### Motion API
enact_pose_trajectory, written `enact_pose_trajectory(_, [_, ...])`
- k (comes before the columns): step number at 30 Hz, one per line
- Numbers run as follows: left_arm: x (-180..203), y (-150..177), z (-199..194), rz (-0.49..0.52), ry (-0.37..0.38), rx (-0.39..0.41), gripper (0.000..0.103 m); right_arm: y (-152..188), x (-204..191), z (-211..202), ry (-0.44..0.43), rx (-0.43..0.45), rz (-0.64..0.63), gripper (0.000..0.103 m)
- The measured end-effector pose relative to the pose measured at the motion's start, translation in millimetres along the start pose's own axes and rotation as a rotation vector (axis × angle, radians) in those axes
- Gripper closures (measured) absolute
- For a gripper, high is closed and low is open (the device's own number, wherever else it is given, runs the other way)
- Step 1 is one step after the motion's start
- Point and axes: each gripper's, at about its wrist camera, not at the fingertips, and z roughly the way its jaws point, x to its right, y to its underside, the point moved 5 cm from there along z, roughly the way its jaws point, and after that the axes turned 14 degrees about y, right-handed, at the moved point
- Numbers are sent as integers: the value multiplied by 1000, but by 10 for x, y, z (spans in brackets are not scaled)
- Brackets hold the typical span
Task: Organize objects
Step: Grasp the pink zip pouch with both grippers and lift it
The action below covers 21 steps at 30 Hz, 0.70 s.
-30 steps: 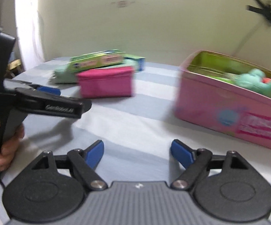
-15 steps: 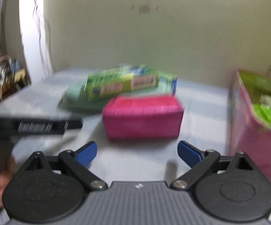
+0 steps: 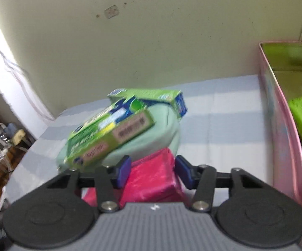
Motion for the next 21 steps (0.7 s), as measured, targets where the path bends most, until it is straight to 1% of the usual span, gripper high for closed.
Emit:
enact_pose_trajectory(2, [36,-6,-30,0,39,18,15,183,37,-183,-23,29,-26,60])
enact_pose_trajectory(6, [111,-8,-78,-14,131,40,15,521,89,-594,-72,132,-78,61])
enact_pose_trajectory(8, [158,16,-65,-11,171,26,15,652,136,-793,-80,177,-94,61])
enact_pose_trajectory(9, [180,33,-44,-15,197,12,15,703,164,-876,-92,184,-90,60])
enact_pose_trajectory(12, [249,87,21,-30,283,-36,15,833,203,-1013,-110,159,-80,57])
enact_pose_trajectory(15, [329,124,16,-45,370,-53,16,933,181,-1052,-126,124,-90,56])
enact_pose_trajectory(17, [393,158,-34,-29,376,-46,16,1014,151,-1075,-100,129,-129,56])
enact_pose_trajectory(20, [492,213,-192,-7,382,-16,16,1031,180,-1145,-107,133,-137,55])
enact_pose_trajectory(21, [518,245,-225,-12,384,-18,16,1029,190,-1168,-111,130,-137,52])
